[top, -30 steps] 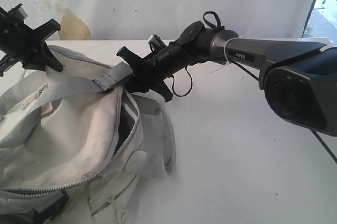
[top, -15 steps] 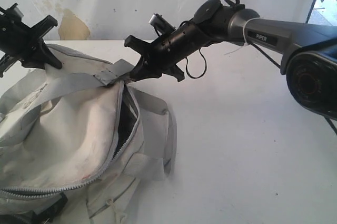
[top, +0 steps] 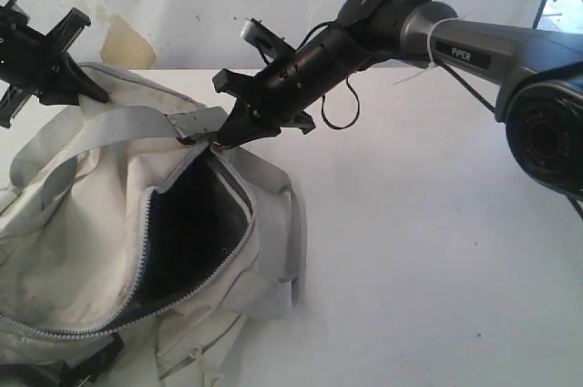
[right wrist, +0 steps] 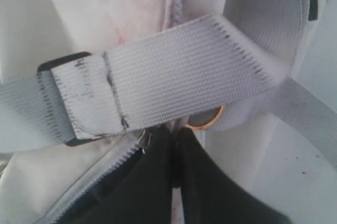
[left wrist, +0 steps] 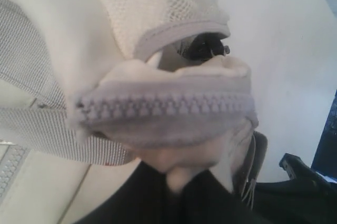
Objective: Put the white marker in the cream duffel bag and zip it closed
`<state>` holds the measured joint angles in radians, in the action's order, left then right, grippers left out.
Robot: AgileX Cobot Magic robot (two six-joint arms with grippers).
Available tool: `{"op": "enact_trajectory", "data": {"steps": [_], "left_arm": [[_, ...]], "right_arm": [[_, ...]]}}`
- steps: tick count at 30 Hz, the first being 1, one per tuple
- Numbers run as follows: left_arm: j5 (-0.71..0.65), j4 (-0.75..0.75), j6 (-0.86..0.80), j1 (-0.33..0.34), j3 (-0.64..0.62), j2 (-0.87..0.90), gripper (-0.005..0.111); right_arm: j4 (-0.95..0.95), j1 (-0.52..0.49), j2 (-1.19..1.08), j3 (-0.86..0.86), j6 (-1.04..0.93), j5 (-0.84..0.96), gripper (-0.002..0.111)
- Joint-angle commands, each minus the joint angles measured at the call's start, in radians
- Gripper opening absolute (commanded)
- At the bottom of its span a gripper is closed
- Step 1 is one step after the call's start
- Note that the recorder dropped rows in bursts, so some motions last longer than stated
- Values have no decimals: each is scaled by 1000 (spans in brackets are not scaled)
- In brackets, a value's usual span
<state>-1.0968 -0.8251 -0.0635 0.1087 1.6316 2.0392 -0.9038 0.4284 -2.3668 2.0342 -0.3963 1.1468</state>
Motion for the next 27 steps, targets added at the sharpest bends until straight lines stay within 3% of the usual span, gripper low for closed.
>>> {"op": "enact_trajectory", "data": {"steps": [1,4,6,12,15,19,23,27], "left_arm": [[88,-26,5,8,9,-8,0],[62,-31,-60,8,10,-8,1],[40,-31,-194,8,21,-8,10],[29,-31,-281,8,87,-8,72],[22,-31,-315,8,147,-8,92],[-4,-22,-330,6,230,-5,90],[-58,45,-328,5,302,9,79],[-117,70,-338,5,339,44,79]], "right_arm": [[47,-10,45,1,-34,50,0],[59,-10,52,1,-17,7,0],[78,-10,48,1,13,-27,0],[80,-10,28,1,45,-60,0],[80,-10,28,1,45,-73,0],[80,-10,26,1,45,-72,0],[80,-10,26,1,45,-51,0],[80,-10,26,1,43,-53,0]]}}
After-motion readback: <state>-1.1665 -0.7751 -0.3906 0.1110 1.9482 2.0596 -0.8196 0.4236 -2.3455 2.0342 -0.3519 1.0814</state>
